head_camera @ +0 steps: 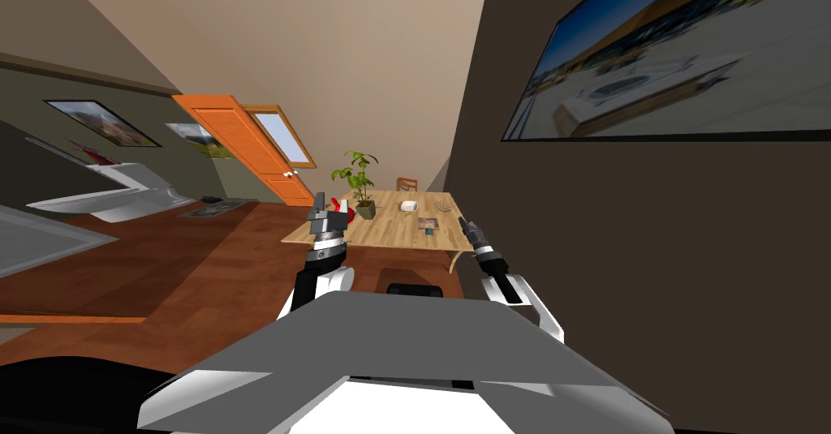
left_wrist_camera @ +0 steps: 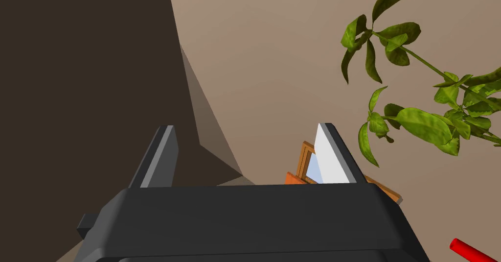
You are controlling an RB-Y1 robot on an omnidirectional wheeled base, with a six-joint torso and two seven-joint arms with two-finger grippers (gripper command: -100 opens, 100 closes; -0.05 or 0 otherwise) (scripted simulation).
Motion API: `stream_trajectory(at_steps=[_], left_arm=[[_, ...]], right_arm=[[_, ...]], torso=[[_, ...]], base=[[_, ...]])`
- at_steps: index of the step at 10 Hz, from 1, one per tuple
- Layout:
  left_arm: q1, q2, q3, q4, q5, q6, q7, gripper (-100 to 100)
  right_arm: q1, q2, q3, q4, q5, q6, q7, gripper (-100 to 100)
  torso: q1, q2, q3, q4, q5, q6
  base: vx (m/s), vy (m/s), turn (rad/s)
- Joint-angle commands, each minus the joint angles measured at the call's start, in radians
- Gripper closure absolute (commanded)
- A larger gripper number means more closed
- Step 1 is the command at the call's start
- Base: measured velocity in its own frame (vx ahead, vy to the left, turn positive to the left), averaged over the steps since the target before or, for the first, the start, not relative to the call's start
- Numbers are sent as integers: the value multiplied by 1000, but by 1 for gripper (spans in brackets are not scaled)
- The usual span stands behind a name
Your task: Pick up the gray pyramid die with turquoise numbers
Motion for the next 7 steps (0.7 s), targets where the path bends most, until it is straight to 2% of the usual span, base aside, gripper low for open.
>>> stream_trajectory(at_steps=[1,3,4,7], left_arm=[[0,0,0,0,0,0,0,0],[0,0,0,0,0,0,0,0],[0,0,0,0,0,0,0,0],[0,0,0,0,0,0,0,0]], right_arm=[[0,-33,-1,20,49,32,30,-100],[-19,-84,-2,84,111,76,86,-100],[-19,-85,-2,84,123,76,86,-100],[-52,-160,4,183,224,135,176,-100]], torso=[[0,0,0,0,0,0],[1,-1,0,0,0,0],[1,-1,0,0,0,0],[2,-1,-1,0,0,0]], base=[[-46,17,48],[-54,35,91],[-37,31,23],[-38,55,114]])
